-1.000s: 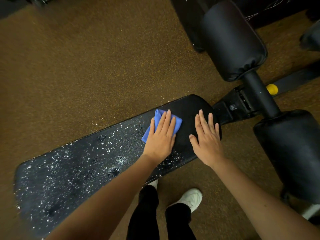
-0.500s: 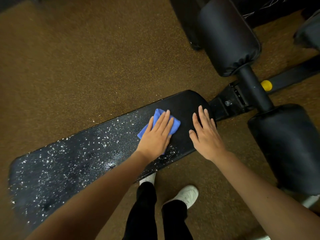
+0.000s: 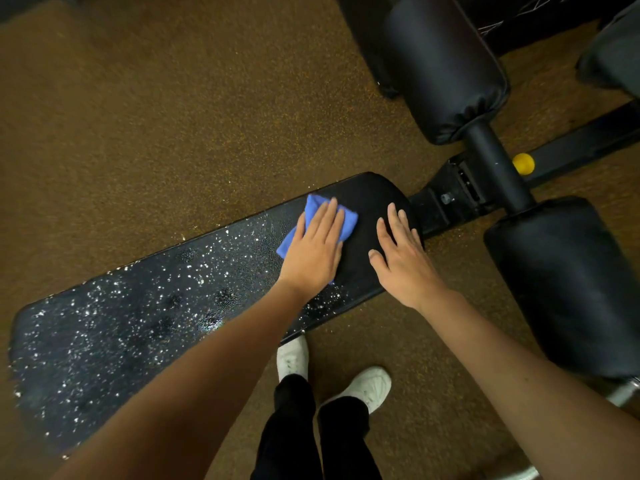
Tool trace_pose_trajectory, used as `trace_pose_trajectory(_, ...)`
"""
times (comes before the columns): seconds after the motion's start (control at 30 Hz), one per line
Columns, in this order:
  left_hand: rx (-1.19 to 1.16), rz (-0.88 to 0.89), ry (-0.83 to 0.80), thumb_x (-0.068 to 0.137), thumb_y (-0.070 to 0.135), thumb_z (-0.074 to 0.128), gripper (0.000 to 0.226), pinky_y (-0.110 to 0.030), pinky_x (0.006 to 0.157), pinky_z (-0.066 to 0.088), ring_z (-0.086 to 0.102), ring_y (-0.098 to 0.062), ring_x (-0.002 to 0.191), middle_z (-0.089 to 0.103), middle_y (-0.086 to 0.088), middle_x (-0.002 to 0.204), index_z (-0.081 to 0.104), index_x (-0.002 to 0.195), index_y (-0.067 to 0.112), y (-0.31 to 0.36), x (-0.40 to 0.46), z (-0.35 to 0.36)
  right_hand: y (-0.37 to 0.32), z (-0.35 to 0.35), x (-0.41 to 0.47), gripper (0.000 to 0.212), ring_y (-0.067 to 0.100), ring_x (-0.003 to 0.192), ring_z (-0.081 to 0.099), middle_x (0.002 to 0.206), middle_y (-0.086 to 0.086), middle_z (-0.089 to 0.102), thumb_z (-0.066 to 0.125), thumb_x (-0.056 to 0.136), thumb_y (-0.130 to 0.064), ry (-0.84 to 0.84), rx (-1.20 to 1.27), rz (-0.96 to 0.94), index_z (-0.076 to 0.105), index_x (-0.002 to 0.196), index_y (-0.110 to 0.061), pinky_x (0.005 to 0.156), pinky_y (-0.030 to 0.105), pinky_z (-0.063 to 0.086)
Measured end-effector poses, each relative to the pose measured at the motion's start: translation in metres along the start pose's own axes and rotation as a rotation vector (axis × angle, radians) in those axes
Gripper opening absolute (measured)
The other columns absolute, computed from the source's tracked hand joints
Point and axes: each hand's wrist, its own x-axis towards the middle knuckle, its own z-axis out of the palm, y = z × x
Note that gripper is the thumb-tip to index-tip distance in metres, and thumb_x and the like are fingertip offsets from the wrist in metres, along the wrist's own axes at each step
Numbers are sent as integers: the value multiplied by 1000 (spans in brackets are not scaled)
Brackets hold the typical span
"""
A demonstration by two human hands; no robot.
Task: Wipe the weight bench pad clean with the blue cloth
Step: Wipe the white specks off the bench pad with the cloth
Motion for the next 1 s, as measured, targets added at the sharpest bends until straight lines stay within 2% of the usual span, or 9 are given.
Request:
trace_pose_trajectory(0.13, 40, 62, 12, 94, 28, 26, 52, -51, 106, 30, 34, -28, 135, 35, -15, 146, 37, 138, 3, -15, -19, 3, -1, 0, 0, 62, 20, 143, -18, 156, 7, -20, 33, 99, -35, -1, -16, 7, 7, 149, -8, 116, 37, -5)
trace_pose_trajectory(0.3, -126, -222, 65, 100, 25, 24, 49, -43, 114, 9, 8, -24, 143, 13, -12, 155, 19, 145, 5, -7, 37, -10, -2, 4, 0, 63, 20, 142, -19, 155, 7, -20, 33, 99, -36, 18, -27, 19, 7, 149, -8, 116, 38, -4)
trace_pose_trajectory(0.4, -180, -304, 73, 101, 24, 26, 46, -39, 112, 15, 20, -22, 139, 27, -10, 150, 26, 142, 6, -8, 74, -22, -3, 6, 1, 62, 20, 143, -17, 156, 8, -17, 35, 98, -33, 40, -17, 20, 9, 149, -8, 116, 39, -4)
trace_pose_trajectory(0.5, -205, -121, 26, 100, 23, 27, 43, -38, 108, 21, 32, -23, 133, 38, -9, 144, 33, 139, 7, -12, 86, -27, -4, 7, 0, 61, 20, 143, -16, 157, 8, -15, 36, 98, -31, 57, 2, 25, 12, 148, -7, 116, 39, -3)
trace_pose_trajectory(0.6, -133, 74, 62, 97, 27, 23, 48, -43, 111, 23, 35, -26, 132, 42, -11, 142, 39, 137, 5, -16, 65, -20, -5, 8, 1, 61, 20, 143, -16, 157, 8, -15, 35, 98, -32, 55, 2, 40, 11, 149, -8, 116, 39, -4)
trace_pose_trajectory(0.77, -10, 235, 43, 96, 30, 22, 51, -43, 112, 20, 28, -25, 138, 33, -9, 148, 34, 141, 8, -30, 15, -2, -7, 7, 2, 61, 20, 143, -16, 156, 7, -16, 34, 98, -33, 50, -5, 57, 10, 149, -7, 116, 39, -4)
trace_pose_trajectory(0.83, -61, 138, 74, 97, 30, 20, 51, -44, 113, 19, 24, -24, 140, 29, -9, 150, 32, 142, 8, -28, 21, -6, -6, 7, 2, 62, 20, 143, -17, 156, 7, -17, 34, 98, -34, 49, -13, 57, 9, 149, -8, 116, 40, -4)
trace_pose_trajectory(0.93, -194, -140, 89, 100, 27, 23, 47, -44, 114, 13, 15, -22, 142, 24, -8, 152, 28, 143, 9, -10, 44, -12, -5, 9, 1, 63, 20, 143, -17, 156, 8, -18, 34, 98, -34, 45, -39, 49, 8, 149, -8, 116, 40, -3)
trace_pose_trajectory(1.0, -157, -85, 86, 98, 31, 17, 52, -44, 113, 13, 18, -23, 142, 26, -8, 152, 29, 143, 9, -1, 44, -11, -4, 8, 1, 62, 20, 143, -17, 156, 7, -18, 34, 99, -34, 37, -37, 39, 8, 149, -8, 116, 39, -4)
